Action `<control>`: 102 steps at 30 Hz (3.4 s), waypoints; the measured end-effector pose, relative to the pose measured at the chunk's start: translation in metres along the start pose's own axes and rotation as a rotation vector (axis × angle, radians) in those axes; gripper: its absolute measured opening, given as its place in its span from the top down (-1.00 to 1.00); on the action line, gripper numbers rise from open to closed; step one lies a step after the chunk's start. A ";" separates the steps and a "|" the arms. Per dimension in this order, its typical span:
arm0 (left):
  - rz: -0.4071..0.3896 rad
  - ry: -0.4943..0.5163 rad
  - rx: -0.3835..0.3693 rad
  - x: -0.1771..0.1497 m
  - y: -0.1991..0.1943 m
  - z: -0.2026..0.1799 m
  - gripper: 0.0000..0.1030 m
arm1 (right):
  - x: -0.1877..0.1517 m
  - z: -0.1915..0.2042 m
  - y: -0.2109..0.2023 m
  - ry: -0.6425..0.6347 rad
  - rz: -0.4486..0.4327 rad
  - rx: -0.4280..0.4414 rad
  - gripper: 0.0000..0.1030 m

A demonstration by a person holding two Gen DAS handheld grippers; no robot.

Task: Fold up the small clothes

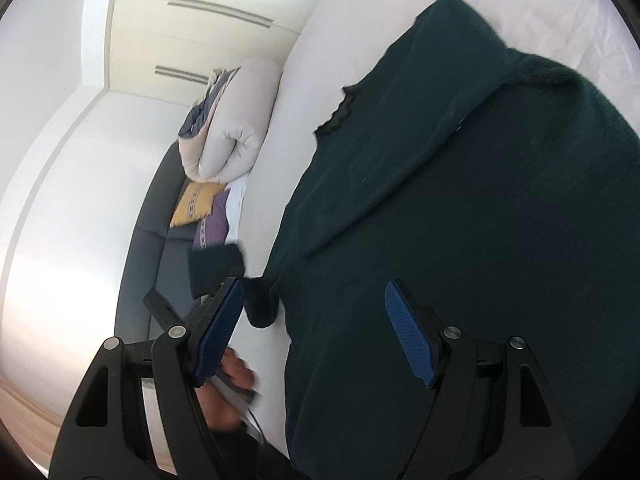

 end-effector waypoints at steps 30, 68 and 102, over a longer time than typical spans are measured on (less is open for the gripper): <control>0.085 -0.411 -0.274 -0.041 -0.022 0.076 -0.07 | 0.023 0.005 0.168 -0.279 0.388 -0.319 0.84; 0.223 -0.223 -0.136 -0.007 0.084 0.047 0.61 | 0.127 -0.096 0.097 -0.366 0.278 -0.514 0.83; 0.263 -0.380 -0.263 -0.087 -0.102 0.082 -0.52 | 0.042 -0.051 -0.098 -0.318 -0.028 -0.446 -0.32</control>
Point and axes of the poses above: each gripper's, at about its wrist camera, not at the fingertips, and y roughly the way its jaws point, z to its left, x to its top, the point moved 8 cm from there along y, roughly the way its jaws point, and after that the axes turned 15 degrees about -y, right-handed, at the moved point
